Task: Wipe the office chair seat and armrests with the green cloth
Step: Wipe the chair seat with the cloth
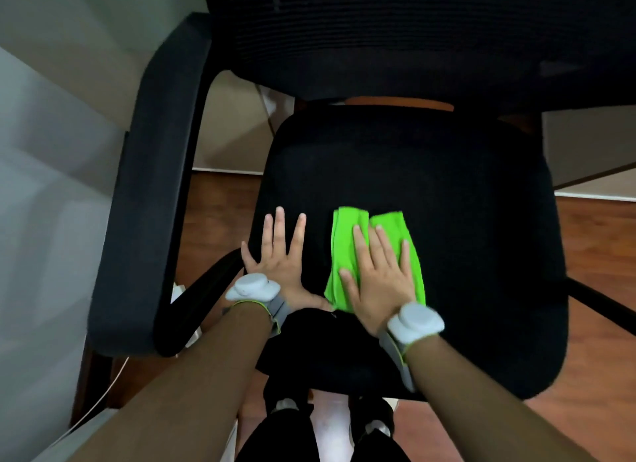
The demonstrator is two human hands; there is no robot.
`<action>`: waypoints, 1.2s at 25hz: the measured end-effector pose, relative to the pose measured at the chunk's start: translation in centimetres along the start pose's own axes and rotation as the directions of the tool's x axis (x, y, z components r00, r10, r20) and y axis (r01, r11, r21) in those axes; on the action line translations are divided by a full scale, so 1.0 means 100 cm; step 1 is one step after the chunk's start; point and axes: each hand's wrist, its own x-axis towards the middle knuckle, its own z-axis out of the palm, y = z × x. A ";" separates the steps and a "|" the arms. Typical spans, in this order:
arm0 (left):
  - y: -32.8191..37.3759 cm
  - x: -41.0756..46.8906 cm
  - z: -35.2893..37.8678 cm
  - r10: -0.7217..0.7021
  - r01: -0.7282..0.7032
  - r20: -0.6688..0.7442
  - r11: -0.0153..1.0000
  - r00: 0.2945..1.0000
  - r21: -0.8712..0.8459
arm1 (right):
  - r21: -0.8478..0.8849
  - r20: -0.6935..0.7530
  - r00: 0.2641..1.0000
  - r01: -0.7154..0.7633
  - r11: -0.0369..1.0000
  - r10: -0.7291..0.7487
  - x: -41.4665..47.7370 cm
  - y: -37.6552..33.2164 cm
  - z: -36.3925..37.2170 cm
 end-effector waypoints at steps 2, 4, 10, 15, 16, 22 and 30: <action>0.002 0.000 -0.001 -0.017 0.017 -0.002 1.000 1.000 0.013 | -0.014 0.053 0.999 0.009 1.000 -0.008 0.003 0.004 0.001; 0.002 -0.001 -0.001 -0.004 0.004 0.011 1.000 1.000 0.004 | 0.027 0.098 0.995 -0.016 0.999 0.013 0.044 0.006 -0.007; 0.002 -0.003 0.000 -0.003 0.003 0.003 1.000 1.000 0.005 | 0.008 0.035 0.999 0.004 1.000 -0.004 0.020 0.014 -0.004; -0.001 -0.001 0.002 0.029 -0.029 0.001 1.000 1.000 0.004 | -0.014 0.040 0.999 -0.030 0.999 0.030 0.049 0.027 0.001; -0.002 -0.001 0.003 0.036 -0.036 0.001 0.999 0.999 0.006 | 0.004 0.026 0.999 -0.047 0.999 0.047 0.078 0.029 -0.003; -0.001 -0.002 0.002 0.041 -0.040 -0.021 0.999 0.999 0.012 | -0.077 0.009 1.000 0.016 0.997 -0.015 0.061 0.012 0.005; -0.001 -0.003 0.004 0.043 -0.044 -0.078 0.999 0.996 -0.005 | 0.002 0.025 1.000 0.004 1.000 -0.004 0.090 0.010 0.001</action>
